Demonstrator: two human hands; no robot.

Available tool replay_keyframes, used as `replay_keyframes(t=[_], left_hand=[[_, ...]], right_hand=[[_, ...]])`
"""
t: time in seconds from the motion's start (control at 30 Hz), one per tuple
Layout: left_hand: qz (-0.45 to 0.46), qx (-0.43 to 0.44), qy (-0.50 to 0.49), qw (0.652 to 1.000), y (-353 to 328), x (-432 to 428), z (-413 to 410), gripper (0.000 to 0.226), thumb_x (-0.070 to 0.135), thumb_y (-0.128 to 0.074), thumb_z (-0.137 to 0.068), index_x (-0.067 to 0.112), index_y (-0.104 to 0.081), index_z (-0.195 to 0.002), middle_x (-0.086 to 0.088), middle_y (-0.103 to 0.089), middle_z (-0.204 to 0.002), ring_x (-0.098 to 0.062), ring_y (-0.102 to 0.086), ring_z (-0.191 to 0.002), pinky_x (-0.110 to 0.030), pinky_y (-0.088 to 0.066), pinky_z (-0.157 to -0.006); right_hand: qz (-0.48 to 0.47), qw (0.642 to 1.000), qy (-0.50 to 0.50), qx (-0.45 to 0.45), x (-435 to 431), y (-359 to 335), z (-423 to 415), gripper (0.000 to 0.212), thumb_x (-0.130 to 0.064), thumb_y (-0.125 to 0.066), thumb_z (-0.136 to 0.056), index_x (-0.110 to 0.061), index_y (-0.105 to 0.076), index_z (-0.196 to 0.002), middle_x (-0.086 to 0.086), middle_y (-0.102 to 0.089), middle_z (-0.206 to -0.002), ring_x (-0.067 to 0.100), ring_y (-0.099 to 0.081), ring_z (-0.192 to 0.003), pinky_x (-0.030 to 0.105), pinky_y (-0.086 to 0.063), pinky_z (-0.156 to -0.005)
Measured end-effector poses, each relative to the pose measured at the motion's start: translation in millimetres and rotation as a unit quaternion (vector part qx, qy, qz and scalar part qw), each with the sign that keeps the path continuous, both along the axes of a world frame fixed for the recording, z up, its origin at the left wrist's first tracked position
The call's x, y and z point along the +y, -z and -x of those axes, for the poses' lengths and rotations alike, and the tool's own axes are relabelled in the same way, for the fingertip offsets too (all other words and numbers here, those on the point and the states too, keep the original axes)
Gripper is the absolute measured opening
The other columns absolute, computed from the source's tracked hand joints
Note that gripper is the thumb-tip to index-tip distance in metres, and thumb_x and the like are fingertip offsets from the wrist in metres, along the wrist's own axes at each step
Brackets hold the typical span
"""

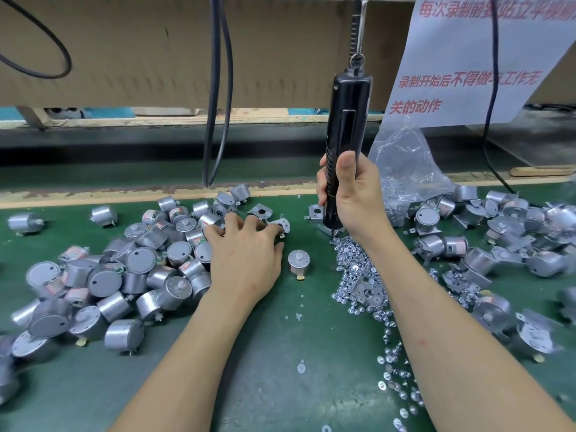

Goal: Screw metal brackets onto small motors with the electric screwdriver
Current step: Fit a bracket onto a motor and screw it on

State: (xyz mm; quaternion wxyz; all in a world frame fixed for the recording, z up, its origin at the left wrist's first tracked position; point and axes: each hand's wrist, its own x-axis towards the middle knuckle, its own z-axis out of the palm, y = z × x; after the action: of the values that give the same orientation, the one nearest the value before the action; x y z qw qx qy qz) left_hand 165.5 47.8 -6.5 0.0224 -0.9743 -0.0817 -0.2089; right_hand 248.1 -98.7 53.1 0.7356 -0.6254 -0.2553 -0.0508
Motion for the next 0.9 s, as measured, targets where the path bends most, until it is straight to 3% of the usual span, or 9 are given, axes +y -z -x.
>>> replay_keyframes(t=[0.13,0.27,0.47,0.53,0.63,0.73,0.9], left_hand=[[0.023,-0.013,-0.014,1.000,-2,-3,-2,0.027,0.053,-0.058,-0.089,0.030,-0.071,-0.091,0.008,-0.069,-0.089,-0.025,-0.048,-0.096,-0.041,-0.023,-0.078],[0.028,-0.005,-0.026,0.999,-4,-5,-5,0.024,0.044,-0.055,-0.091,0.026,-0.070,-0.088,0.007,-0.070,-0.084,-0.024,-0.049,-0.095,-0.041,-0.024,-0.079],[0.112,-0.028,0.023,0.993,-10,-2,1,0.020,0.029,-0.054,-0.089,0.031,-0.068,-0.103,0.011,-0.069,-0.104,-0.023,-0.046,-0.104,-0.041,-0.028,-0.084],[0.150,-0.022,0.096,0.984,-14,1,5,0.025,0.038,-0.055,-0.084,0.035,-0.067,-0.105,0.016,-0.061,-0.116,-0.020,-0.041,-0.113,-0.038,-0.024,-0.084],[0.149,0.056,0.188,0.969,-18,8,12,0.042,0.059,-0.049,-0.073,0.044,-0.065,-0.110,0.019,-0.048,-0.130,-0.016,-0.029,-0.125,-0.035,-0.018,-0.090],[0.148,0.080,0.201,0.965,-18,13,14,0.043,0.066,-0.053,-0.071,0.049,-0.064,-0.109,0.020,-0.045,-0.135,-0.016,-0.025,-0.129,-0.038,-0.021,-0.097],[0.144,0.054,0.194,0.969,-15,12,13,0.037,0.069,-0.063,-0.075,0.041,-0.063,-0.098,0.019,-0.048,-0.132,-0.016,-0.028,-0.129,-0.035,-0.020,-0.092]], right_hand=[[-0.004,1.000,-0.002,0.003,0,0,0,0.085,-0.091,-0.055,-0.065,-0.009,-0.054,-0.090,-0.006,-0.054,-0.061,0.014,-0.050,-0.050,0.027,-0.047,-0.052],[0.001,1.000,-0.002,0.003,1,1,1,0.084,-0.090,-0.054,-0.067,-0.010,-0.054,-0.090,-0.006,-0.054,-0.061,0.014,-0.051,-0.050,0.027,-0.047,-0.052],[0.000,1.000,-0.005,0.006,2,0,2,0.087,-0.091,-0.054,-0.066,-0.008,-0.053,-0.091,-0.006,-0.054,-0.061,0.014,-0.051,-0.050,0.028,-0.047,-0.051],[0.000,1.000,-0.010,0.005,3,0,2,0.087,-0.091,-0.054,-0.066,-0.007,-0.052,-0.091,-0.005,-0.054,-0.060,0.014,-0.050,-0.050,0.028,-0.046,-0.050],[-0.002,1.000,-0.014,0.006,3,0,3,0.086,-0.090,-0.055,-0.067,-0.008,-0.052,-0.092,-0.004,-0.053,-0.060,0.015,-0.050,-0.050,0.028,-0.046,-0.051],[-0.003,1.000,-0.013,0.008,2,1,2,0.084,-0.090,-0.055,-0.067,-0.010,-0.053,-0.091,-0.004,-0.053,-0.061,0.015,-0.050,-0.050,0.028,-0.046,-0.051],[-0.003,1.000,-0.021,0.007,3,2,3,0.080,-0.088,-0.056,-0.068,-0.012,-0.054,-0.091,-0.006,-0.054,-0.060,0.013,-0.050,-0.050,0.027,-0.045,-0.051]])
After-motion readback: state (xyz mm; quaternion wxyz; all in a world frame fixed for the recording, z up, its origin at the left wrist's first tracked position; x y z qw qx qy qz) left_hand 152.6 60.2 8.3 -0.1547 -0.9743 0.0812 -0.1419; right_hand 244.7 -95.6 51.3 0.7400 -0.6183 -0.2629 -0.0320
